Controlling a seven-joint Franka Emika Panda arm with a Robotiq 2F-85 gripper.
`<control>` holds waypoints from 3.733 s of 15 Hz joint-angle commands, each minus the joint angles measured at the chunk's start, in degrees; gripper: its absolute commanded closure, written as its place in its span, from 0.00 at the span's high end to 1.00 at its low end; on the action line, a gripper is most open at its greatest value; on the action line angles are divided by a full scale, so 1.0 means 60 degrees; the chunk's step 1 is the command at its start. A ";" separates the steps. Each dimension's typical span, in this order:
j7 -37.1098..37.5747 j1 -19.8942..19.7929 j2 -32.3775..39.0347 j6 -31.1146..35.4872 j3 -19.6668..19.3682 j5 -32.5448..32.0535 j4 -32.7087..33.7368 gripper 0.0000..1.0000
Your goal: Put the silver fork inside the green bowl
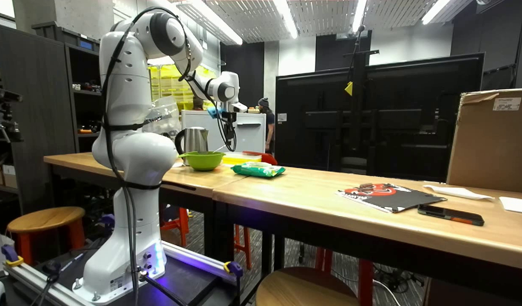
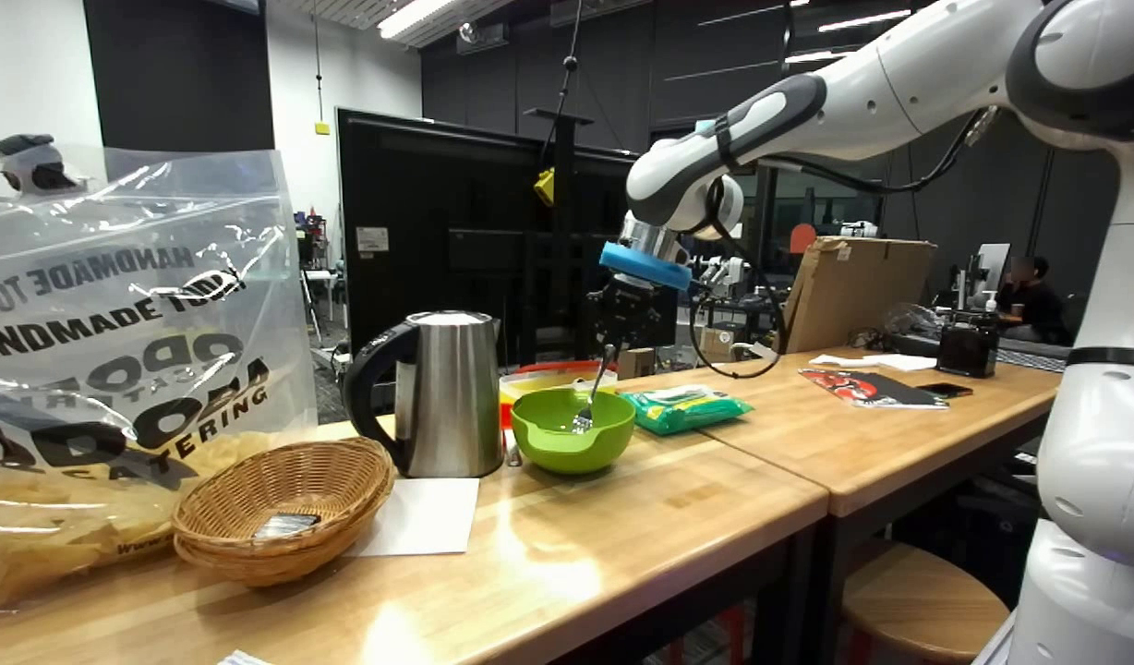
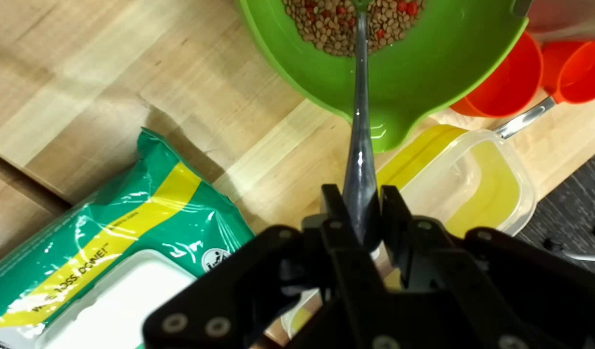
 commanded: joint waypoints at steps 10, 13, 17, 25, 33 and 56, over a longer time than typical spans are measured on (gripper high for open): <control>-0.0282 -0.0061 0.0028 -0.1094 -0.0133 0.0370 0.1138 0.05; -0.0162 -0.0039 -0.0051 -0.1288 -0.0096 0.0217 0.1296 0.05; 0.0059 0.0028 -0.0197 -0.1481 0.0002 -0.0125 0.1468 0.05; 0.0864 0.0242 -0.0553 -0.1463 0.0418 -0.1508 0.1293 0.05; 0.2477 0.0513 -0.0654 -0.1381 0.1037 -0.3611 0.1047 0.05; 0.4837 0.0923 -0.0020 -0.0952 0.1509 -0.6829 0.0758 0.05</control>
